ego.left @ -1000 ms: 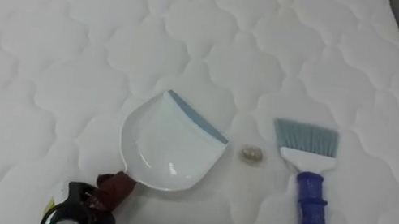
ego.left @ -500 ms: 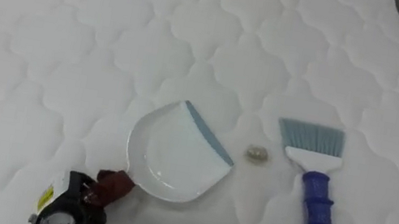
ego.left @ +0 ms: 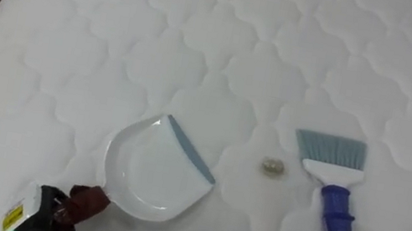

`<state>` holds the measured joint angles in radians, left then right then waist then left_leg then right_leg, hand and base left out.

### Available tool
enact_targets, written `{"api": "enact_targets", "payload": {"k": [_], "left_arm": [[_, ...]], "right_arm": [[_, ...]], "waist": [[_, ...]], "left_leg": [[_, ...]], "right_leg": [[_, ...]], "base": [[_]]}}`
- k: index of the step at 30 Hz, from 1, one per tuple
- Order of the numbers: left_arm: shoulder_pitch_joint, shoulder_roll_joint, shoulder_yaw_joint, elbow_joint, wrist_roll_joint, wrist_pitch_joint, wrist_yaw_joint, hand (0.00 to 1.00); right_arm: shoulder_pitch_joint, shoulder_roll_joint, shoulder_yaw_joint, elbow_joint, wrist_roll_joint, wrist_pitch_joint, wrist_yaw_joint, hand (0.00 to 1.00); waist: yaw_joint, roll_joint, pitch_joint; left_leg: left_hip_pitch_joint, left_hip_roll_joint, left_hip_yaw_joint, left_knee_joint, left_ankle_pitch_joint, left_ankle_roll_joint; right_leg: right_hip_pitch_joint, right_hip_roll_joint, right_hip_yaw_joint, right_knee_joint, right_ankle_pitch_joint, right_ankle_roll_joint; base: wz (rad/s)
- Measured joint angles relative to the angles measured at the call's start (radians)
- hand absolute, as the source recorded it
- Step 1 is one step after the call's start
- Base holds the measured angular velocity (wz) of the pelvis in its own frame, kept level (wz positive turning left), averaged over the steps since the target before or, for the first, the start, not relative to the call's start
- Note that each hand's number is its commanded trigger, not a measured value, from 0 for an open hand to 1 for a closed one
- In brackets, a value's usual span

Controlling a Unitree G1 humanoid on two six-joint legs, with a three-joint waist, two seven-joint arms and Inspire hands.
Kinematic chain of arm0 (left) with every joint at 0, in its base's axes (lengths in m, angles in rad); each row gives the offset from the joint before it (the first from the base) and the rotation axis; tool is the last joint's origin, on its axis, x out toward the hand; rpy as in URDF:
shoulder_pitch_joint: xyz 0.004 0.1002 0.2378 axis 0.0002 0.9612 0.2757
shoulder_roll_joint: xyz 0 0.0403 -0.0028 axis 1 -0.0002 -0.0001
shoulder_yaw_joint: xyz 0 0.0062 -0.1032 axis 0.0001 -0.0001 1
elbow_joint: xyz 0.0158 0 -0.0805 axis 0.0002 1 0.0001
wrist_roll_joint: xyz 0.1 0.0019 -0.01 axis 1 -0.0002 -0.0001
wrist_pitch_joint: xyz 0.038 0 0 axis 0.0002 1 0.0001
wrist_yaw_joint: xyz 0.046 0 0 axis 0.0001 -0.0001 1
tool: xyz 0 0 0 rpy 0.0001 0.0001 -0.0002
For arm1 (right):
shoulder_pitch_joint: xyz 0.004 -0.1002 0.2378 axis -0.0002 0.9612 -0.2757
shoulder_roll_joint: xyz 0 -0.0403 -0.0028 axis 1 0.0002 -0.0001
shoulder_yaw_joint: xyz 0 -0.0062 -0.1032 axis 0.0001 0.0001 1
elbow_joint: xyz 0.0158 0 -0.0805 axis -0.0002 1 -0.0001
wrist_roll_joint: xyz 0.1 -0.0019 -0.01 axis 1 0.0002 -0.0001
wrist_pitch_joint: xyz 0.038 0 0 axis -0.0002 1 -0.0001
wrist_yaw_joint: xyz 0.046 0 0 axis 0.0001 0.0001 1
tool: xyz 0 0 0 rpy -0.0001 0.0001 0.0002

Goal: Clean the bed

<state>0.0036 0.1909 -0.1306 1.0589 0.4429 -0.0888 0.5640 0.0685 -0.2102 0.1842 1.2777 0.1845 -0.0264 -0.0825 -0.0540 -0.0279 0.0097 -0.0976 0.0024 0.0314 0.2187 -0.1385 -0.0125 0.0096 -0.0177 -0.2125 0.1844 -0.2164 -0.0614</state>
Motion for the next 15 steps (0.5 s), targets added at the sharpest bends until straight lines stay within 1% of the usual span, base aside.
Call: {"api": "enact_targets", "payload": {"k": [2, 4, 8, 10, 11, 12, 13, 14, 15], "left_arm": [[0.009, 0.001, 0.006, -0.002, 0.003, 0.005, -0.003, 1.0], [0.015, 0.009, 0.006, -0.002, 0.003, 0.009, -0.01, 1.0], [0.04, 0.028, 0.01, -0.035, 0.004, 0.016, -0.032, 1.0], [0.043, 0.041, 0.018, -0.039, 0.012, 0.019, -0.043, 1.0], [0.046, 0.045, 0.022, -0.042, 0.012, 0.02, -0.05, 1.0], [0.057, 0.048, 0.038, -0.049, 0.012, 0.024, -0.061, 1.0], [0.065, 0.053, 0.057, -0.049, 0.012, 0.026, -0.076, 1.0], [0.067, 0.055, 0.063, -0.049, 0.012, 0.026, -0.08, 1.0], [0.077, 0.058, 0.08, -0.051, 0.011, 0.026, -0.092, 1.0]], "right_arm": [[0.004, -0.001, -0.03, -0.001, 0.009, 0.002, -0.017, 0.0], [-0.009, -0.001, -0.096, -0.002, 0.025, 0.003, -0.044, 0.0], [-0.023, -0.019, -0.173, -0.004, 0.103, 0.002, -0.079, 0.0], [-0.028, -0.03, -0.25, -0.014, 0.191, 0.003, -0.11, 0.0], [-0.028, -0.031, -0.272, -0.023, 0.214, 0.004, -0.12, 0.0], [-0.027, -0.033, -0.314, -0.055, 0.257, 0.006, -0.138, 0.0], [-0.028, -0.033, -0.368, -0.092, 0.307, 0.007, -0.156, 0.0], [-0.029, -0.034, -0.394, -0.11, 0.33, 0.007, -0.167, 0.0], [-0.03, -0.036, -0.441, -0.147, 0.361, 0.007, -0.193, 0.0]], "waist": [[-0.001, -0.001, -0.0001], [0.002, -0.005, 0.0015], [0.001, -0.008, -0.0012], [-0.001, -0.014, -0.0057], [0.0, -0.015, -0.0065], [-0.001, -0.018, -0.008], [-0.01, -0.019, -0.0092], [-0.02, -0.021, -0.0096], [-0.027, -0.025, -0.0075]], "left_leg": [[0.006, -0.001, 0.004, -0.001, 0.0, 0.0], [0.017, 0.0, 0.011, -0.007, 0.0, 0.0], [0.038, 0.001, 0.021, -0.018, 0.0, 0.0], [0.051, 0.002, 0.033, -0.021, 0.0, 0.0], [0.054, 0.003, 0.04, -0.021, 0.0, 0.0], [0.057, 0.005, 0.052, -0.021, 0.0, 0.0], [0.059, 0.005, 0.051, -0.023, 0.0, 0.0], [0.064, 0.005, 0.05, -0.025, 0.0, 0.0], [0.078, 0.005, 0.051, -0.033, 0.0, 0.0]], "right_leg": [[0.003, -0.001, 0.003, 0.0, 0.0, 0.001], [0.009, -0.001, 0.009, 0.001, 0.0, 0.001], [0.016, -0.001, 0.024, 0.001, -0.001, 0.002], [0.026, -0.002, 0.031, 0.001, -0.001, 0.003], [0.026, -0.001, 0.037, 0.002, -0.001, 0.003], [0.026, -0.001, 0.048, 0.005, -0.001, 0.003], [0.027, -0.001, 0.049, 0.007, -0.001, 0.003], [0.029, 0.0, 0.05, 0.008, -0.001, 0.003], [0.038, 0.001, 0.057, 0.009, -0.001, 0.003]], "base": [[-0.06], [-0.08], [-0.12], [-0.08], [-0.24], [-0.19], [-0.14], [-0.06], [-0.09]]}}
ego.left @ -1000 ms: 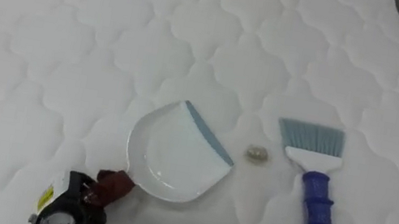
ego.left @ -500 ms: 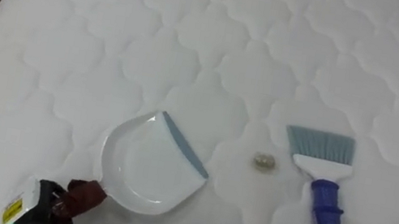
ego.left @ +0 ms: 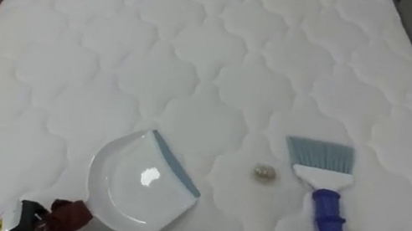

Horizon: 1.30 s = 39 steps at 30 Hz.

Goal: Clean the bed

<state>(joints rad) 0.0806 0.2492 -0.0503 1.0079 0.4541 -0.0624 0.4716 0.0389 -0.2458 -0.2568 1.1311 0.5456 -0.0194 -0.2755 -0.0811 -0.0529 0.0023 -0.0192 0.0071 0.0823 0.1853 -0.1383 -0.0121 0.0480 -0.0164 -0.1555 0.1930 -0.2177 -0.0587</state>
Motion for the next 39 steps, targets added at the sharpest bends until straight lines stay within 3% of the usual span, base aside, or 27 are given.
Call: {"api": "enact_targets", "payload": {"k": [5, 10, 16, 21, 29, 34, 39], "left_arm": [[0.011, 0.019, 0.012, -0.028, -0.002, 0.022, -0.05, 1.0], [0.011, 0.022, 0.03, -0.051, 0.011, 0.027, -0.104, 1.0], [-0.003, 0.033, 0.028, -0.068, 0.011, 0.047, -0.183, 1.0], [-0.04, 0.033, 0.011, -0.067, 0.009, 0.063, -0.245, 1.0], [-0.06, 0.037, -0.015, -0.066, 0.008, 0.064, -0.293, 1.0], [-0.115, 0.044, -0.059, -0.067, 0.008, 0.052, -0.31, 1.0], [-0.195, 0.047, -0.09, -0.06, 0.009, 0.046, -0.33, 1.0]], "right_arm": [[-0.003, -0.033, -0.046, -0.163, 0.094, -0.004, -0.148, 0.0], [-0.04, -0.076, -0.051, -0.291, 0.074, -0.041, -0.324, 0.0], [-0.067, -0.082, -0.017, -0.479, -0.048, -0.059, -0.43, 0.0], [-0.086, -0.087, 0.061, -0.567, -0.149, -0.078, -0.43, 0.0], [-0.1, -0.113, 0.175, -0.562, -0.246, -0.078, -0.327, 0.0], [-0.151, -0.116, 0.269, -0.456, -0.322, -0.086, -0.244, 0.0], [-0.219, -0.116, 0.318, -0.396, -0.355, -0.092, -0.191, 0.0]], "waist": [[-0.005, -0.009, -0.0007], [0.003, -0.008, -0.0002], [0.009, -0.007, 0.0019], [0.014, -0.008, 0.0022], [0.027, -0.005, 0.0041], [0.036, 0.006, 0.0171], [0.051, 0.021, 0.0215]], "left_leg": [[0.01, 0.002, 0.022, 0.0, 0.0, 0.0], [0.001, 0.003, 0.033, 0.001, 0.0, 0.0], [-0.008, 0.005, 0.054, 0.001, 0.0, 0.001], [-0.03, 0.006, 0.054, 0.006, 0.0, 0.001], [-0.04, 0.006, 0.052, 0.016, -0.002, 0.003], [-0.112, 0.008, 0.046, 0.054, -0.004, 0.007], [-0.198, 0.015, 0.045, 0.106, -0.008, 0.013]], "right_leg": [[0.003, 0.0, 0.016, -0.005, 0.0, 0.0], [-0.016, 0.0, 0.027, 0.004, 0.001, 0.004], [-0.04, -0.001, 0.044, 0.028, 0.0, 0.004], [-0.062, -0.002, 0.044, 0.035, 0.001, 0.004], [-0.06, -0.005, 0.036, 0.037, 0.0, 0.004], [-0.117, -0.009, 0.016, 0.062, 0.0, 0.005], [-0.191, -0.01, 0.01, 0.097, 0.002, 0.006]], "base": [[-0.1], [-0.05], [-0.08], [-0.02], [0.02], [0.11], [0.06]]}}
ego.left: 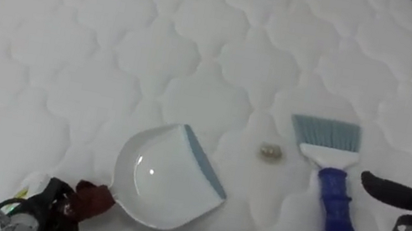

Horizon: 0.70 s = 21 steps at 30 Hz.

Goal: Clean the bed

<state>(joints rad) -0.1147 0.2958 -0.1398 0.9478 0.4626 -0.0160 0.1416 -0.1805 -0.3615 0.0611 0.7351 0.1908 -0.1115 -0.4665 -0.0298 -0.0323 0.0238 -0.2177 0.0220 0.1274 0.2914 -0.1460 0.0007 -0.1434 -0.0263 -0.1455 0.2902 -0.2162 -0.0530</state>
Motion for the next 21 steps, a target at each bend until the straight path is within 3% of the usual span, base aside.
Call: {"api": "enact_targets", "payload": {"k": [4, 9, 21], "left_arm": [[-0.051, -0.001, -0.03, 0.037, -0.004, -0.015, -0.006, 1.0], [-0.073, -0.001, -0.052, 0.059, -0.04, -0.029, -0.008, 1.0], [-0.116, -0.007, -0.073, 0.135, -0.059, -0.056, -0.007, 1.0]], "right_arm": [[-0.057, 0.0, 0.048, 0.053, -0.002, -0.029, 0.029, 0.0], [-0.078, 0.0, 0.063, 0.124, -0.009, -0.032, 0.072, 0.0], [-0.12, 0.003, 0.094, 0.294, -0.008, -0.032, 0.166, 0.0]], "waist": [[0.009, 0.006, 0.0032], [0.011, 0.019, 0.0086], [0.015, 0.033, 0.0115]], "left_leg": [[-0.008, 0.002, 0.0, 0.001, -0.001, 0.002], [-0.026, 0.002, -0.013, 0.011, -0.001, 0.002], [-0.042, 0.003, -0.017, 0.012, -0.001, 0.002]], "right_leg": [[-0.009, -0.002, -0.004, 0.002, 0.0, 0.0], [-0.018, -0.008, -0.02, 0.001, 0.0, 0.0], [-0.04, -0.008, -0.025, 0.02, 0.0, 0.001]], "base": [[0.01], [0.08], [0.0]]}}
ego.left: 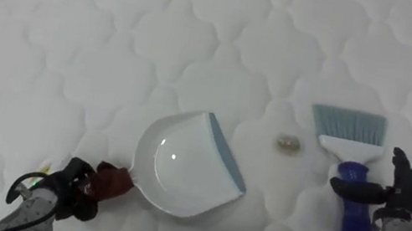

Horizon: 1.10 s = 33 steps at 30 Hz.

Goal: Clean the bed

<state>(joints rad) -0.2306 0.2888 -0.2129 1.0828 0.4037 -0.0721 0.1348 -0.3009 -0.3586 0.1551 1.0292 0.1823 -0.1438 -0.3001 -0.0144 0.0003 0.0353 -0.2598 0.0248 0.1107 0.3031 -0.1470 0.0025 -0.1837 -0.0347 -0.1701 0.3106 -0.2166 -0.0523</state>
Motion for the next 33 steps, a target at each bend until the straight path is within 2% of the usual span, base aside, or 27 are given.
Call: {"api": "enact_targets", "payload": {"k": [13, 28, 33], "left_arm": [[-0.03, 0.003, -0.038, 0.001, 0.0, -0.004, 0.004, 1.0], [-0.04, 0.002, -0.077, 0.003, -0.036, -0.019, 0.032, 1.0], [-0.046, 0.002, -0.098, 0.004, -0.073, -0.022, 0.032, 1.0]], "right_arm": [[-0.019, 0.006, -0.001, 0.07, 0.01, 0.002, 0.008, 0.0], [-0.033, 0.024, 0.02, 0.179, 0.01, 0.003, -0.022, 0.0], [-0.041, 0.039, 0.02, 0.191, 0.011, 0.003, -0.032, 0.0]], "waist": [[0.0, 0.018, 0.0077], [-0.005, 0.017, 0.011], [-0.004, 0.018, 0.0147]], "left_leg": [[-0.047, -0.001, -0.005, 0.019, 0.005, 0.008], [-0.076, -0.004, -0.011, 0.043, 0.006, 0.01], [-0.088, -0.005, -0.024, 0.045, 0.006, 0.01]], "right_leg": [[-0.049, -0.003, -0.002, 0.025, -0.001, -0.001], [-0.062, -0.01, -0.025, 0.035, -0.006, 0.001], [-0.07, -0.01, -0.033, 0.039, -0.006, 0.0]], "base": [[0.01], [0.04], [0.05]]}}
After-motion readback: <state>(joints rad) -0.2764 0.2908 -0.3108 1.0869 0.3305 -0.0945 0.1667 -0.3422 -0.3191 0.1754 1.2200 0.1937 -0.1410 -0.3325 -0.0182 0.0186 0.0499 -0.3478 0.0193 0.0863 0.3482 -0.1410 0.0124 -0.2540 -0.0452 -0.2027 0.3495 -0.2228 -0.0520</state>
